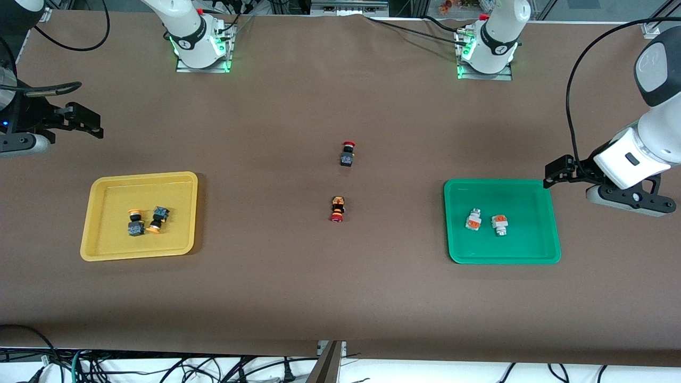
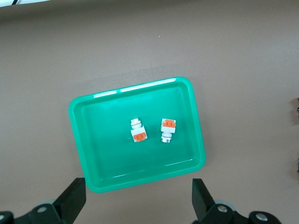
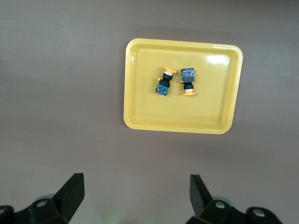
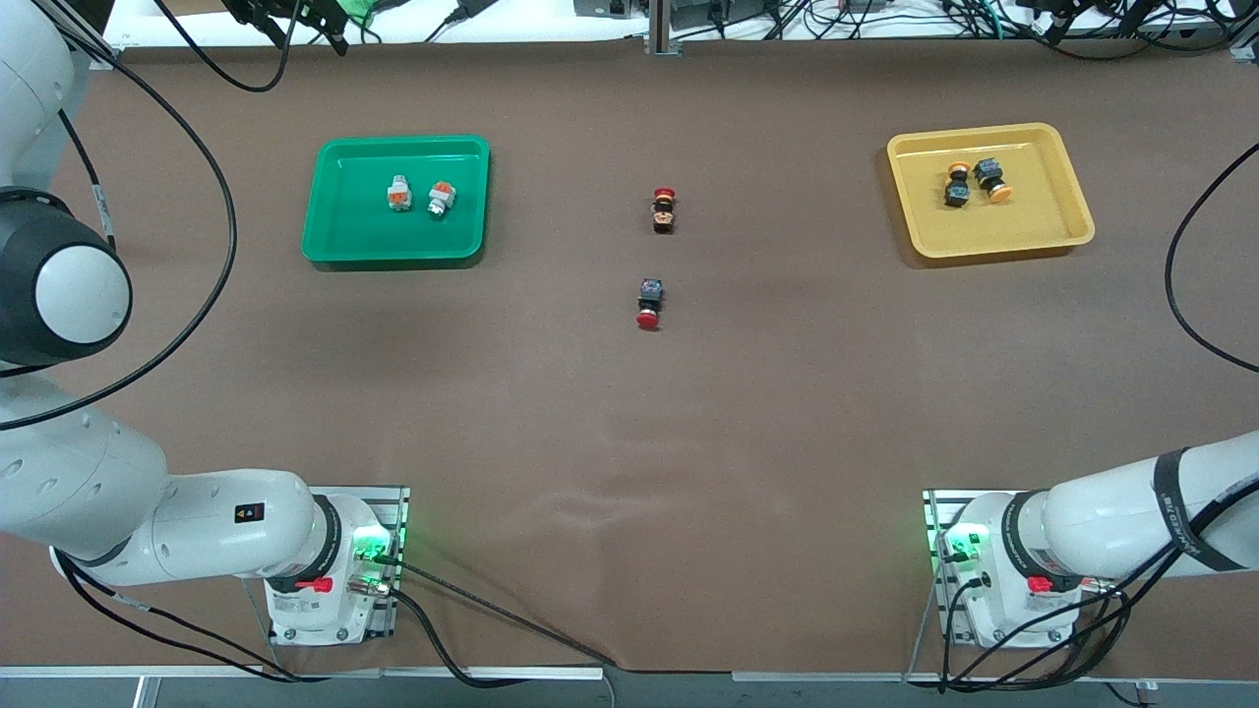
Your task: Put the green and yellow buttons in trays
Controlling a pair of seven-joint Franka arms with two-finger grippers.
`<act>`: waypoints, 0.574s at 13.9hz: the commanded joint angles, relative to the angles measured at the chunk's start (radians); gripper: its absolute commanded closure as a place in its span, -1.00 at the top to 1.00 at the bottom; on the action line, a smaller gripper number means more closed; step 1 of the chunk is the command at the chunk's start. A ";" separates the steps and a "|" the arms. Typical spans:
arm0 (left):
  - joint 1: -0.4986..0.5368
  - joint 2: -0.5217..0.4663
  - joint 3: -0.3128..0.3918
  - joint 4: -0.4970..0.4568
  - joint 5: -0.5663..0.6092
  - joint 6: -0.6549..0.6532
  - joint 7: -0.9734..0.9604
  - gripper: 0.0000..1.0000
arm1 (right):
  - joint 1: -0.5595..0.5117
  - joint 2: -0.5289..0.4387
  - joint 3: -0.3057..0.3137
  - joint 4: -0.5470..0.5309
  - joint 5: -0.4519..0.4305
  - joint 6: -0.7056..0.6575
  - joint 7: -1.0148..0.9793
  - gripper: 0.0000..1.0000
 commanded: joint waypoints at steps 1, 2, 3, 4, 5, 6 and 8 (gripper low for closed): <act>0.003 -0.046 0.006 -0.002 -0.015 -0.034 -0.001 1.00 | -0.008 0.007 0.007 0.020 -0.005 -0.008 0.009 1.00; 0.006 -0.050 0.006 0.002 -0.016 -0.066 -0.002 1.00 | -0.008 0.007 0.007 0.020 -0.005 -0.008 0.010 1.00; 0.004 -0.063 0.009 0.001 -0.018 -0.078 -0.010 1.00 | -0.008 0.007 0.007 0.020 -0.005 -0.006 0.012 1.00; 0.003 -0.091 0.012 -0.016 -0.018 -0.084 -0.022 1.00 | -0.008 0.007 0.007 0.020 -0.005 -0.008 0.012 1.00; -0.002 -0.132 0.015 -0.066 -0.016 -0.087 -0.068 1.00 | -0.008 0.007 0.007 0.020 -0.005 -0.008 0.013 1.00; -0.014 -0.161 0.020 -0.102 -0.007 -0.081 -0.093 1.00 | -0.008 0.007 0.007 0.020 -0.004 -0.006 0.014 1.00; -0.080 -0.189 0.076 -0.137 0.005 -0.077 -0.128 1.00 | -0.008 0.007 0.007 0.020 -0.004 -0.008 0.014 1.00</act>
